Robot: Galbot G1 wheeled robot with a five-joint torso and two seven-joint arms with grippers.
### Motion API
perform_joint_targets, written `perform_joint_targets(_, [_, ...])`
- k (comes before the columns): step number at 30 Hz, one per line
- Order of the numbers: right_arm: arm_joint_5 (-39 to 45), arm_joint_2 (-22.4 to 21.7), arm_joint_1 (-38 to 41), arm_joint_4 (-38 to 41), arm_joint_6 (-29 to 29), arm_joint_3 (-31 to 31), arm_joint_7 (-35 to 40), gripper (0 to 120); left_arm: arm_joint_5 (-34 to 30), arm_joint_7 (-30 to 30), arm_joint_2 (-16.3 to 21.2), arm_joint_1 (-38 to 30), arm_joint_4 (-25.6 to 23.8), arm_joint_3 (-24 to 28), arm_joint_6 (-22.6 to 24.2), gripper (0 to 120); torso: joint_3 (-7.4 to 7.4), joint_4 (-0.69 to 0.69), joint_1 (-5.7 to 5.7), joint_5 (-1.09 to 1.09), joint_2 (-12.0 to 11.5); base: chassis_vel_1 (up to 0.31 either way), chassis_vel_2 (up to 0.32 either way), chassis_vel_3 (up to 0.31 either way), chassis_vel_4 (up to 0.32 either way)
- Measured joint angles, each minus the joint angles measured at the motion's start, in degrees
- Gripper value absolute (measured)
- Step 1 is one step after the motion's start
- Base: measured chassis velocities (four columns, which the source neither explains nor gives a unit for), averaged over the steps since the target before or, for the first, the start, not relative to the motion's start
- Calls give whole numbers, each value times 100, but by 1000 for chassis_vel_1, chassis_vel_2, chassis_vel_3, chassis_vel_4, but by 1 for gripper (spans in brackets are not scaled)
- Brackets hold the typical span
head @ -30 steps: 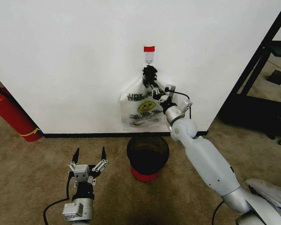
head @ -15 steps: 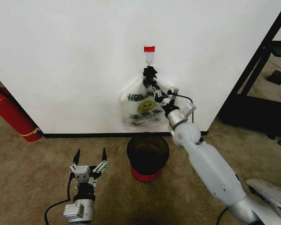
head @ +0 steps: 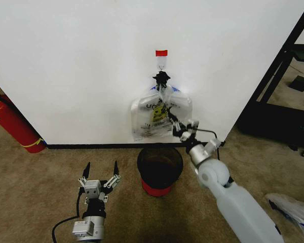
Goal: Pick up the garbage bag from the wall and place it over the trash bin.
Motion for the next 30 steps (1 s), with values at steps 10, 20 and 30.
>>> perform_joint_targets(10, [-452, -164, -1034, 674, 158, 360, -200, 0, -18, 3, 38, -99, 55, 103, -1, 100, 0, 0, 0, 0, 0, 0, 0, 0, 0])
perform_joint_targets(20, [-593, -102, -1337, 756, 264, 613, -216, 0, -32, 10, 82, -182, 129, 196, 11, 100, 0, -1, 0, 0, 0, 0, 0, 0, 0])
perform_joint_targets(30, [-316, -62, -96, 202, -6, 171, 217, 16, -28, 10, 82, -112, 126, 125, 11, 100, 1, 1, 1, -1, 0, 0, 0, 0, 0])
